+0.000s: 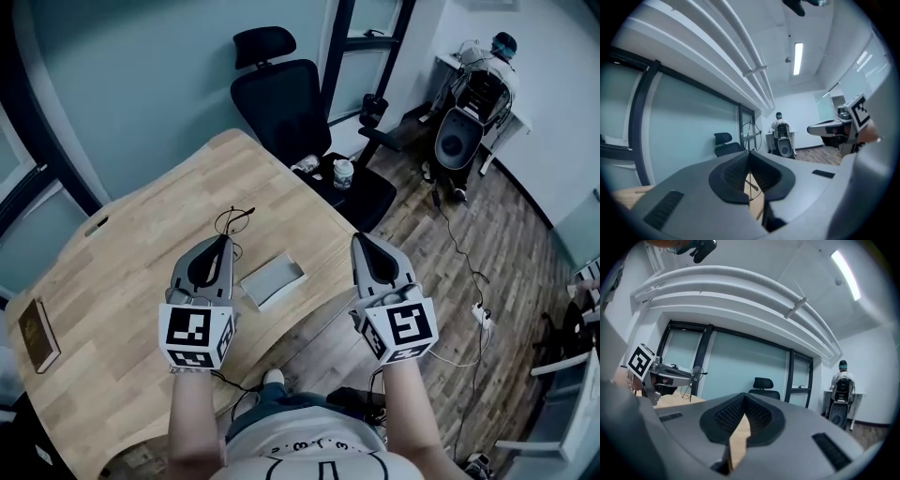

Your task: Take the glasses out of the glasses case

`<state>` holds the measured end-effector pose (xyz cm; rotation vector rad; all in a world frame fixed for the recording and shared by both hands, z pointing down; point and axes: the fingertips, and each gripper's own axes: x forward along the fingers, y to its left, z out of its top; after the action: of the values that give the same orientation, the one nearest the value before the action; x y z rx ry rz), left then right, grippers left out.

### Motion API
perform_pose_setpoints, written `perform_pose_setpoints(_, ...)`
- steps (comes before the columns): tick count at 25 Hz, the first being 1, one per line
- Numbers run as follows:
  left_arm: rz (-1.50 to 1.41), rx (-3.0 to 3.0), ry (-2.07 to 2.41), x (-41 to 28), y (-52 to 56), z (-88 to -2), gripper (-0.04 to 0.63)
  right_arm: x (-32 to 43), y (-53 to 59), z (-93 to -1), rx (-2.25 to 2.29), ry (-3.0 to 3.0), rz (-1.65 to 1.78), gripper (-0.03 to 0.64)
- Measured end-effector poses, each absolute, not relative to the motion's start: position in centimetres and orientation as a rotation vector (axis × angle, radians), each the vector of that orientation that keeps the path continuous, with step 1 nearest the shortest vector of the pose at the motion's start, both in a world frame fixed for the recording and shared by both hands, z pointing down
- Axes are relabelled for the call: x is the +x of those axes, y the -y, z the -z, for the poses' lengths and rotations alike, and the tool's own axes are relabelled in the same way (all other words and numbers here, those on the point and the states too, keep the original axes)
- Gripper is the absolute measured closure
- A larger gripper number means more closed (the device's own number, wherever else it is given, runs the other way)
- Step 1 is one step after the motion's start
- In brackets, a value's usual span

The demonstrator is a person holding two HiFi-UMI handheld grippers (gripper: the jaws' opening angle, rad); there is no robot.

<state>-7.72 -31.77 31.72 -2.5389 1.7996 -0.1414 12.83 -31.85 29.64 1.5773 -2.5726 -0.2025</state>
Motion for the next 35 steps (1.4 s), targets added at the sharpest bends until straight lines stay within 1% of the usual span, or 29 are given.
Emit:
perform_pose_setpoints(8, -0.099, -2.315, -1.923, -9.5, 28.1, -24.8, 0.574, 13.5, 29.3, -23.2, 1.603, 2.659, 0.334, 0.606)
perform_pose_setpoints(14, -0.155, -2.242, -1.920, -8.7, 25.0, -22.2, 0.574, 14.2, 25.7, -20.1, 1.624, 2.721, 0.377, 0.606)
perform_pose_setpoints(23, -0.179, -2.177, -1.935, -9.0, 21.4, -20.6, 0.574, 14.6, 23.3, -19.9, 1.634, 2.724, 0.401, 0.607)
perform_pose_setpoints(35, -0.186, -2.173, -1.913, -8.2, 19.7, -20.2, 0.574, 15.2, 21.7, -19.8, 1.651, 2.713, 0.420, 0.607)
